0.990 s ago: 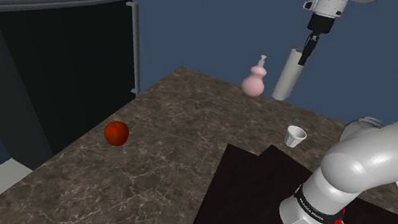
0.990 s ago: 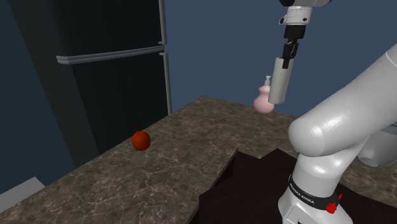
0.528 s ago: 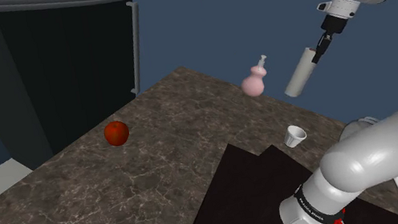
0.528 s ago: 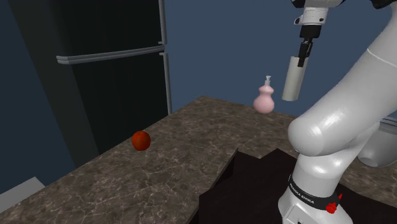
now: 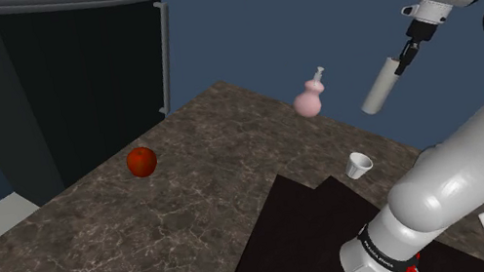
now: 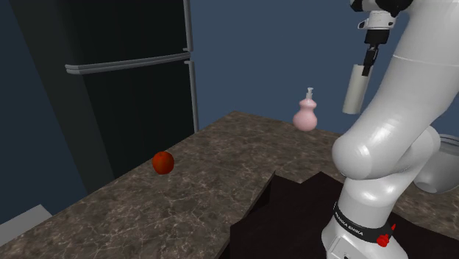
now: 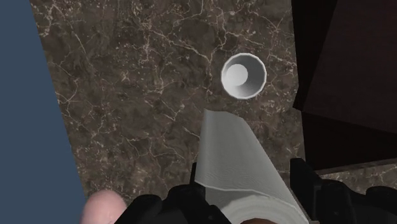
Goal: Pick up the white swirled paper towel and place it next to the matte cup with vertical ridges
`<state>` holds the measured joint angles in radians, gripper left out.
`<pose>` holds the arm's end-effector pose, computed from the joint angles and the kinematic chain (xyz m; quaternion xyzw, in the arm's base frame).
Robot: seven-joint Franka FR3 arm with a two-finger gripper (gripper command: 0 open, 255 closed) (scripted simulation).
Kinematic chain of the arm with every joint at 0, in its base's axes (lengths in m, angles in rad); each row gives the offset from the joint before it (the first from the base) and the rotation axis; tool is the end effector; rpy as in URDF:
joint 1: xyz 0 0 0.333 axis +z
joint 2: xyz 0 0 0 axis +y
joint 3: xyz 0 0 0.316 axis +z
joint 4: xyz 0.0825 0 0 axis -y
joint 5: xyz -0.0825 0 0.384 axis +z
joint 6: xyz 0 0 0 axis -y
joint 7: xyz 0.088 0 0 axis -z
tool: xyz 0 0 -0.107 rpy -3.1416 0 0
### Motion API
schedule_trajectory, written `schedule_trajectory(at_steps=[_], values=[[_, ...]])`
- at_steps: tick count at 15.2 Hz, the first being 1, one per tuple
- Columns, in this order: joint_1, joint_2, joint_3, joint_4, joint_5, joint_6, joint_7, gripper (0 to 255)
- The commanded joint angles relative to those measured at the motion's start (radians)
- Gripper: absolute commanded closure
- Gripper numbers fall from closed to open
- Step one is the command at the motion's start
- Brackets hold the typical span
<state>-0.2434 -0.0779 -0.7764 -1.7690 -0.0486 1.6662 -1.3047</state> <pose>0.2681 -0.4685 0.5687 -0.9890 -0.1462 0.0065 0.0228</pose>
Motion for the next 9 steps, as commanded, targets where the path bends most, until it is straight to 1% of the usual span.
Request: schedule_trajectory(at_steps=[1,9], values=[[-0.006,0.026,-0.013,-0.001,0.016,0.021,-0.024,255],[-0.008,0.027,-0.015,-0.108,0.016,0.129,-0.024,255]])
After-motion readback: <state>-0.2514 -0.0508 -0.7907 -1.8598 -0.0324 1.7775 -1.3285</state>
